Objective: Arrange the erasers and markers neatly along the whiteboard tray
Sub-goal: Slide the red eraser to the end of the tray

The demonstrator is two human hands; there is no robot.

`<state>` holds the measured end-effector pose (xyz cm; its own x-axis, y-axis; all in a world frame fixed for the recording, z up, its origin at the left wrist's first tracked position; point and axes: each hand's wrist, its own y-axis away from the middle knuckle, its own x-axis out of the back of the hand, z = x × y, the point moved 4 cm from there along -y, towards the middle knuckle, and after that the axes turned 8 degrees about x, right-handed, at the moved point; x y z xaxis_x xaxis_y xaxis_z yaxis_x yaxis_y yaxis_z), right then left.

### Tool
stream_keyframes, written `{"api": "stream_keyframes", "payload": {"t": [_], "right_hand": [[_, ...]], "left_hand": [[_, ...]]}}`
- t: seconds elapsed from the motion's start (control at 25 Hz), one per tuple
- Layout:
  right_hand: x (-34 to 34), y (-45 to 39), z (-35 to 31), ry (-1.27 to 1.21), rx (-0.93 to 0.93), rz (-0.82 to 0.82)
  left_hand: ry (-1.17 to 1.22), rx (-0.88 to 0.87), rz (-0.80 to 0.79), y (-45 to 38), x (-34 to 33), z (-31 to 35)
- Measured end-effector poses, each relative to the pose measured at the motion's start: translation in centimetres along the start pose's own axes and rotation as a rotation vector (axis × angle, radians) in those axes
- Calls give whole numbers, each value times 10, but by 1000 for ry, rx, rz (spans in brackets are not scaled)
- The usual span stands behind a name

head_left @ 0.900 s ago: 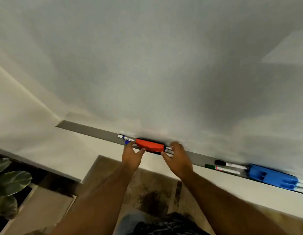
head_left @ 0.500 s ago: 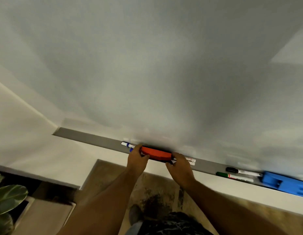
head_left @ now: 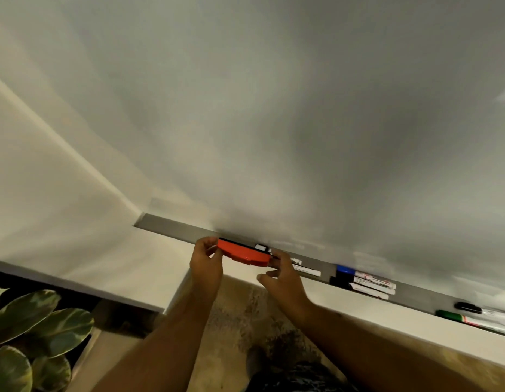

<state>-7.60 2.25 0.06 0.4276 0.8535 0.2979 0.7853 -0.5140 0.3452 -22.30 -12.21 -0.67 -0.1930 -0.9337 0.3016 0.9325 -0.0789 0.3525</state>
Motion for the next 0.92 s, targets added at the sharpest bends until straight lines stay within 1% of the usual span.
{"api": "stream_keyframes", "payload": {"t": [0.24, 0.44, 0.64, 0.8, 0.92], "right_hand": [[-85, -43, -36, -28, -51, -121], [-132, -80, -51, -66, -24, -224], [-163, -104, -65, -127, 3, -314], [-177, -114, -69, -107, 18, -370], [-185, -118, -73, -108, 23, -395]], "left_hand": [[-120, -8, -2, -69, 55, 6], [-163, 53, -9, -113, 83, 7], [-146, 130, 6, -139, 106, 11], [-176, 97, 14, -150, 115, 12], [-151, 95, -24, -157, 120, 13]]}}
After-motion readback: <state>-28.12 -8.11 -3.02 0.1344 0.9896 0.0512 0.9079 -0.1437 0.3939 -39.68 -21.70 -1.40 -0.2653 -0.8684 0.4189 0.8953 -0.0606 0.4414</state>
